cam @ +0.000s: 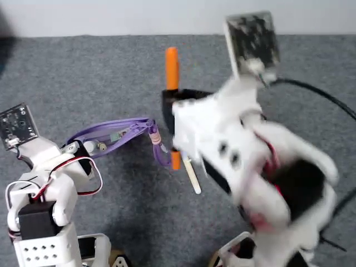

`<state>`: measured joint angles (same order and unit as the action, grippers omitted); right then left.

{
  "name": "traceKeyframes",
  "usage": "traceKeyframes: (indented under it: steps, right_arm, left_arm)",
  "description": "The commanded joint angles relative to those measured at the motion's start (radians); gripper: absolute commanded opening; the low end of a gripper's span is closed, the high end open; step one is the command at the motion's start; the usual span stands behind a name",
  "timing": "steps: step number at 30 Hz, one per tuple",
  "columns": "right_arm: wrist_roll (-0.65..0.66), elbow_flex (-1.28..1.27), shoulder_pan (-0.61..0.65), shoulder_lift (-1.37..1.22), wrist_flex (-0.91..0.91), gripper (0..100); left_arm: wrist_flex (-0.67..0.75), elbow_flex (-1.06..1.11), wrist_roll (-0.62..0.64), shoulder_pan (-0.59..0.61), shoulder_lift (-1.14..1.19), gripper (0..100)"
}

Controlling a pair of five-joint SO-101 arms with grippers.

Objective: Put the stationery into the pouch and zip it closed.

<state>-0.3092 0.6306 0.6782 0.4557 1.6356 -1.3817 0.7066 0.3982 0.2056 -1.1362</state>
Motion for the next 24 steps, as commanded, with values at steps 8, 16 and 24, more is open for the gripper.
traceKeyframes:
  steps: [8,16,24]
  right_arm:
    - [0.149,0.008,0.145,0.048,-0.262,0.8]
    - [0.173,0.008,0.145,-0.166,-0.55,0.8]
    - [0.172,0.008,0.145,-0.354,-0.644,0.8]
  left_arm:
    - [-0.107,-0.3,0.012,0.0,0.247,1]
    - [-0.049,-0.326,0.012,0.0,0.298,1]
    - [-0.037,-0.323,0.012,0.002,0.299,1]
